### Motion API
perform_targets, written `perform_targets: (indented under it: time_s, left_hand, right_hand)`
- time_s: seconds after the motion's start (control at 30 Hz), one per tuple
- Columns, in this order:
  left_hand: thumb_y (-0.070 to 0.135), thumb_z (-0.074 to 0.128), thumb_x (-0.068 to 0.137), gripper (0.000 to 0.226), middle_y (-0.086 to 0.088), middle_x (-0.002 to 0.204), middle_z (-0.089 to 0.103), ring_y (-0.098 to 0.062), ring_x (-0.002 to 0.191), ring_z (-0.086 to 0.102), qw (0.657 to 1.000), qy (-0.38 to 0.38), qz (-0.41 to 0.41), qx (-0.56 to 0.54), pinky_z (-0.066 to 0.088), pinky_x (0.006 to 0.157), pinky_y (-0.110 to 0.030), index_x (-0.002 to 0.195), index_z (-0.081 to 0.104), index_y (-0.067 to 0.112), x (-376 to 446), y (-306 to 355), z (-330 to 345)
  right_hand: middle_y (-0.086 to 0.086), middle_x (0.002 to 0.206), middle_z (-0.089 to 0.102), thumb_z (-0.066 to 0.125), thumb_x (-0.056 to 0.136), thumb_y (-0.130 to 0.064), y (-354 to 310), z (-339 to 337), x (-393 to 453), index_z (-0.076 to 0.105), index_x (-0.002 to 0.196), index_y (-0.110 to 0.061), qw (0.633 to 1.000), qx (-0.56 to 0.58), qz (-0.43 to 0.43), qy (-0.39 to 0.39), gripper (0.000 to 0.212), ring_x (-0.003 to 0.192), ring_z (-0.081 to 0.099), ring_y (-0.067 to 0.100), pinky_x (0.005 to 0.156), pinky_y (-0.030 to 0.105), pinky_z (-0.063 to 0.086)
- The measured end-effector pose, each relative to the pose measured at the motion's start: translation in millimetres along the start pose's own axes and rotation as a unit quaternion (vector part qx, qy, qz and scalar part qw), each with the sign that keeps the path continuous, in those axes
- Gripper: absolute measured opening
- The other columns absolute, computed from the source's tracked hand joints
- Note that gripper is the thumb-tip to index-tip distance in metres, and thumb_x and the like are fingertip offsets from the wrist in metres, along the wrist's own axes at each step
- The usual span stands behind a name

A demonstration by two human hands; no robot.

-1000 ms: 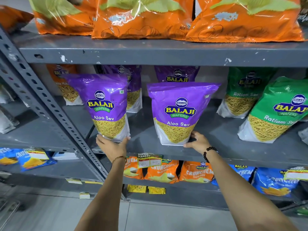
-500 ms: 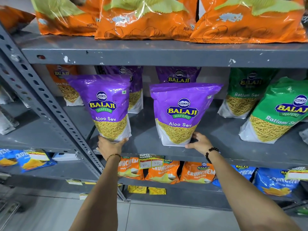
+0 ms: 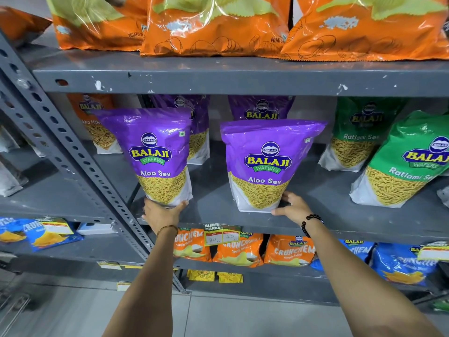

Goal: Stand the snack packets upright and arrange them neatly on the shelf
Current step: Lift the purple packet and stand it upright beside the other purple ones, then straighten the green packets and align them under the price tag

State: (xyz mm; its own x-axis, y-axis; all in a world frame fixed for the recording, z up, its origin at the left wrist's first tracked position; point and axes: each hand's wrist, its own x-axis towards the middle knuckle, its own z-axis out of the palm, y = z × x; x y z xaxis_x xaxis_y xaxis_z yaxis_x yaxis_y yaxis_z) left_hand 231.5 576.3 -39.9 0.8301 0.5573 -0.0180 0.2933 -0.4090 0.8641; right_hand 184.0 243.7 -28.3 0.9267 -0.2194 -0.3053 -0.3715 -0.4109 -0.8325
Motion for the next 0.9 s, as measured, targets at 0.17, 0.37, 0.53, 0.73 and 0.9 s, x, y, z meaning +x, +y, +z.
perform_targets:
  time_s: [0.17, 0.37, 0.53, 0.73, 0.9]
  left_hand:
    - [0.038, 0.092, 0.044, 0.112, -0.023, 0.137, 0.046, -0.04, 0.13, 0.039, 1.0, -0.012, -0.011, 0.015, 0.035, 0.11, -0.054, 0.131, 0.033, -0.001, -2.8, -0.5, -1.3]
    - [0.043, 0.086, 0.056, 0.122, -0.026, 0.151, 0.028, -0.039, 0.142, 0.022, 0.995, -0.008, 0.013, 0.103, 0.02, 0.119, -0.05, 0.143, 0.016, -0.006, -29.7, -10.3, 0.5]
    - [0.046, 0.08, 0.064, 0.104, -0.029, 0.145, 0.038, -0.041, 0.14, 0.024, 0.986, -0.07, 0.076, 0.129, 0.018, 0.118, -0.052, 0.138, 0.029, -0.006, -75.2, -8.2, 23.1]
    - [0.046, 0.068, 0.078, 0.075, -0.024, 0.135, 0.051, -0.037, 0.133, 0.038, 0.958, -0.187, 0.165, 0.141, 0.022, 0.117, -0.051, 0.132, 0.044, 0.0, -146.4, 20.6, 67.6]
    - [0.042, 0.067, 0.08, 0.068, -0.019, 0.141, 0.047, -0.033, 0.138, 0.033, 0.923, -0.29, 0.22, 0.125, 0.023, 0.117, -0.042, 0.134, 0.046, 0.006, -218.2, 45.8, 115.3]
  right_hand:
    - [0.007, 0.129, 0.06, 0.079, 0.064, -0.008, -0.8, -0.4, -1.1, 0.051, 0.126, -0.012, 1.0, -0.003, 0.002, 0.006, 0.068, 0.117, 0.055, 0.026, 0.102, 0.044, 0.043]
    - [0.011, 0.147, 0.041, 0.075, 0.073, -0.021, 10.3, 9.0, -21.8, 0.027, 0.143, -0.015, 0.988, -0.126, -0.006, 0.084, 0.085, 0.134, 0.039, 0.03, 0.105, 0.041, 0.037]
    - [0.011, 0.157, 0.019, 0.07, 0.077, -0.029, 31.0, 2.8, -46.2, 0.017, 0.147, -0.017, 0.983, -0.147, 0.01, 0.108, 0.089, 0.144, 0.018, 0.027, 0.113, 0.04, 0.026]
    - [0.02, 0.15, 0.031, 0.065, 0.08, -0.017, 65.1, -41.8, -82.8, 0.03, 0.142, -0.007, 0.969, -0.089, 0.031, 0.228, 0.072, 0.141, 0.026, 0.03, 0.114, 0.038, 0.025]
    - [0.024, 0.141, 0.043, 0.063, 0.082, -0.011, 95.2, -104.3, -89.8, 0.034, 0.138, 0.002, 0.937, 0.023, 0.067, 0.343, 0.064, 0.132, 0.039, 0.035, 0.109, 0.042, 0.032]
